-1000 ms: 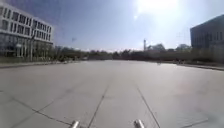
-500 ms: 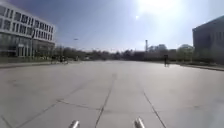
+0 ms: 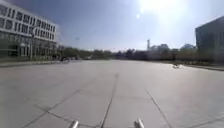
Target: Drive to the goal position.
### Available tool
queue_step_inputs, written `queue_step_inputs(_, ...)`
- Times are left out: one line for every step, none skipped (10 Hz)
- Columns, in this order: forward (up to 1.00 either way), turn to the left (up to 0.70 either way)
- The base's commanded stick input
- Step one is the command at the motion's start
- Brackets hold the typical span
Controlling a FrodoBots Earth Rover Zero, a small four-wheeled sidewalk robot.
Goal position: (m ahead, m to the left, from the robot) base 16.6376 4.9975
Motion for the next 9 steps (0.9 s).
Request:
queue_step_inputs(0.7, 0.0)
queue_step_inputs(0.7, 0.0)
queue_step_inputs(0.7, 0.0)
queue_step_inputs(0.7, 0.0)
queue_step_inputs(0.7, 0.0)
queue_step_inputs(0.7, 0.0)
queue_step_inputs(0.7, 0.0)
queue_step_inputs(0.7, 0.0)
queue_step_inputs(0.7, 0.0)
